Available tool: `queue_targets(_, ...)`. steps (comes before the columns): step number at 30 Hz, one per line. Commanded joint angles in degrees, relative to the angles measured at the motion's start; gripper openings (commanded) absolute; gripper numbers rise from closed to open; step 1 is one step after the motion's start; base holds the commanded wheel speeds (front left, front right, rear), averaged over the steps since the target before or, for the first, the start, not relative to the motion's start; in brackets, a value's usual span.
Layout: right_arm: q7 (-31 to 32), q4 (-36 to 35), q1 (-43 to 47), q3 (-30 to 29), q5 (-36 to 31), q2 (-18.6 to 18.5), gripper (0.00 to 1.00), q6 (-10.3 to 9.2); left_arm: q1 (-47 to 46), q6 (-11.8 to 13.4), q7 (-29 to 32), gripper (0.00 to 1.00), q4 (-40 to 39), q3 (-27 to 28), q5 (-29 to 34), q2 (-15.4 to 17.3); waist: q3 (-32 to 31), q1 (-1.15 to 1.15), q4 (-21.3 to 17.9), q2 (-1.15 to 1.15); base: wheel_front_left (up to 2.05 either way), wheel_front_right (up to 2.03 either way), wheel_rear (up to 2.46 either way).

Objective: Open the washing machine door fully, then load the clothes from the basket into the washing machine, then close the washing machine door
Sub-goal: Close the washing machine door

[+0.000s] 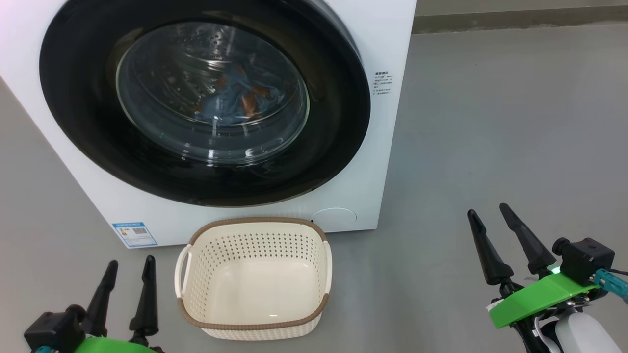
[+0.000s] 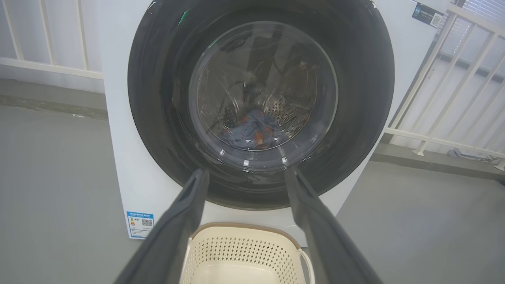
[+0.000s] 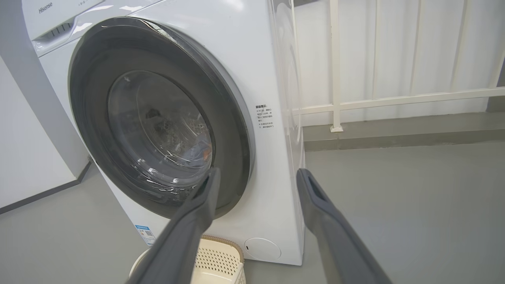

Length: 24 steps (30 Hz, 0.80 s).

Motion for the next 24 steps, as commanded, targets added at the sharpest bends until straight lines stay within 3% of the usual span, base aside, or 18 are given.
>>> queue_targets(1, -0.27, -1.69, -0.01, 0.82, -0.84, -0.35, 1.0, -0.12, -0.89, -0.12, -0.37, 1.0, -1.66, 2.44, 0.92, 1.0, -0.03, 0.0, 0.03, 0.0, 0.0, 0.0, 0.0)
queue_targets(24, -0.27, -1.16, 0.08, -1.22, -2.52, 0.32, 1.0, -0.12, -1.4, -0.14, -0.37, 1.0, -1.83, 3.12, 4.14, -0.38, 0.74, 0.0, 1.1, 0.0, 0.0, 0.0, 0.0)
